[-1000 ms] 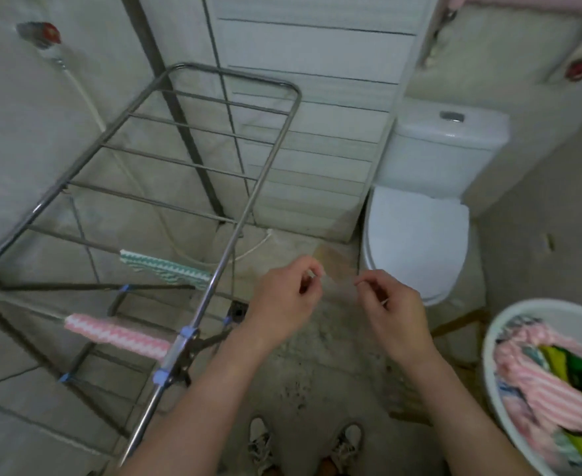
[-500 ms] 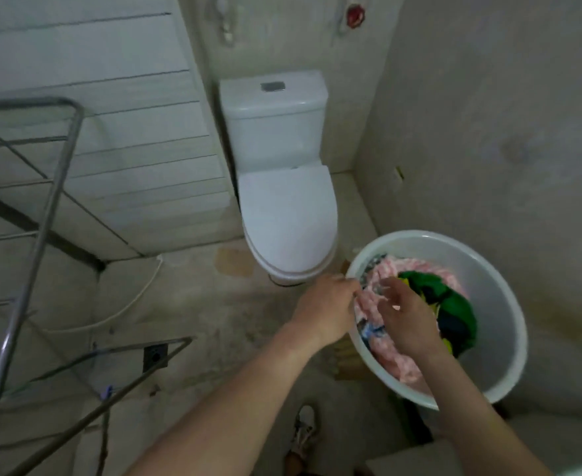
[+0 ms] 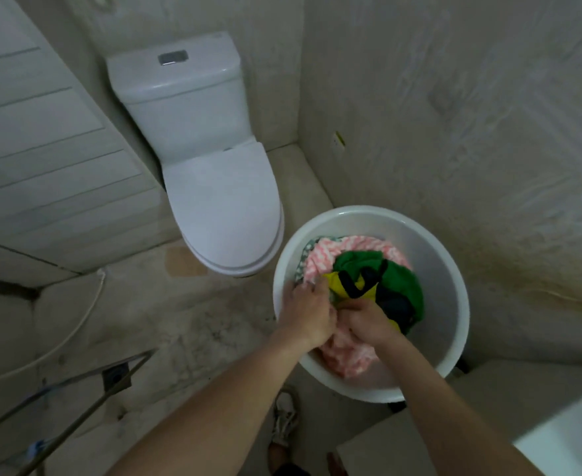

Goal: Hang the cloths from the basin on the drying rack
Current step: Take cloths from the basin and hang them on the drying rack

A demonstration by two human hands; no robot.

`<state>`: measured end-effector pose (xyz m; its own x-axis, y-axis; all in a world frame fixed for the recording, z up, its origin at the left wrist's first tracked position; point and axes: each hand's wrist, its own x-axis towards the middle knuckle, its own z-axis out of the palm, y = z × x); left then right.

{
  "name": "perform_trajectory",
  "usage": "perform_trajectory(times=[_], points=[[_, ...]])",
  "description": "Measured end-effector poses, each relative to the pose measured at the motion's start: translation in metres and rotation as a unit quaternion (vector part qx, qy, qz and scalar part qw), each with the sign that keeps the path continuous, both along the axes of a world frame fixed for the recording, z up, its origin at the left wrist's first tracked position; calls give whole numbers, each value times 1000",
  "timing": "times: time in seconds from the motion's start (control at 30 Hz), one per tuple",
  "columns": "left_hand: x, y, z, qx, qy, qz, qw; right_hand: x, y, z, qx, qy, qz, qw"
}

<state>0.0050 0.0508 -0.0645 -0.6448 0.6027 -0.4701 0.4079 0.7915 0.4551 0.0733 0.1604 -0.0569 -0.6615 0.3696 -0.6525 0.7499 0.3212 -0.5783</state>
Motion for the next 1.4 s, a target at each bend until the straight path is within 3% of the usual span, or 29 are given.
perform_trajectory(times=[0.07, 0.17, 0.2, 0.27, 0.37, 0.43, 0.53, 0.6, 0.67, 0.8, 0.9, 1.0, 1.1, 1.17, 1.27, 1.4], points=[[-6, 7, -4, 38, -65, 93, 993, 4, 9, 0, -18, -47, 15, 999], [-16, 12, -8, 71, -137, 197, 968, 6, 17, 4, 138, -130, 179, 965], [-17, 14, -8, 60, -136, 195, 969, 8, 20, 6, 198, -127, 206, 950], [-19, 12, -4, 36, -102, 174, 979, 5, 23, 9, 252, -65, 161, 952], [-18, 13, -2, 102, -110, 219, 964, 5, 31, 4, 173, 21, 38, 984], [-18, 14, 10, 204, -166, 283, 922, 4, 35, 4, 65, 79, -67, 992], [-22, 15, 36, 297, -259, 334, 856, 0, 34, 19, -121, 129, -185, 967], [-26, 15, 48, 320, -296, 346, 831, 1, 34, 33, -275, 145, -173, 935], [-28, 14, 59, 337, -310, 346, 819, 1, 33, 44, -345, 165, -111, 917], [-32, 4, 73, 370, -278, 337, 820, -9, 27, 70, -233, 241, -119, 935], [-33, -10, 87, 385, -157, 292, 861, -18, 22, 90, -158, 274, -115, 942], [-30, -25, 109, 385, -48, 215, 896, -26, 13, 113, -153, 304, -97, 935], [-23, -33, 128, 350, -48, 157, 922, -32, 0, 132, -163, 327, -63, 929], [-25, -39, 140, 360, -78, 187, 911, -38, -8, 144, -158, 339, -41, 927], [-31, -64, 160, 405, -148, 271, 861, -47, -24, 163, -145, 346, -1, 927], [-37, -94, 181, 418, -126, 337, 834, -63, -47, 176, -140, 359, 53, 921]])
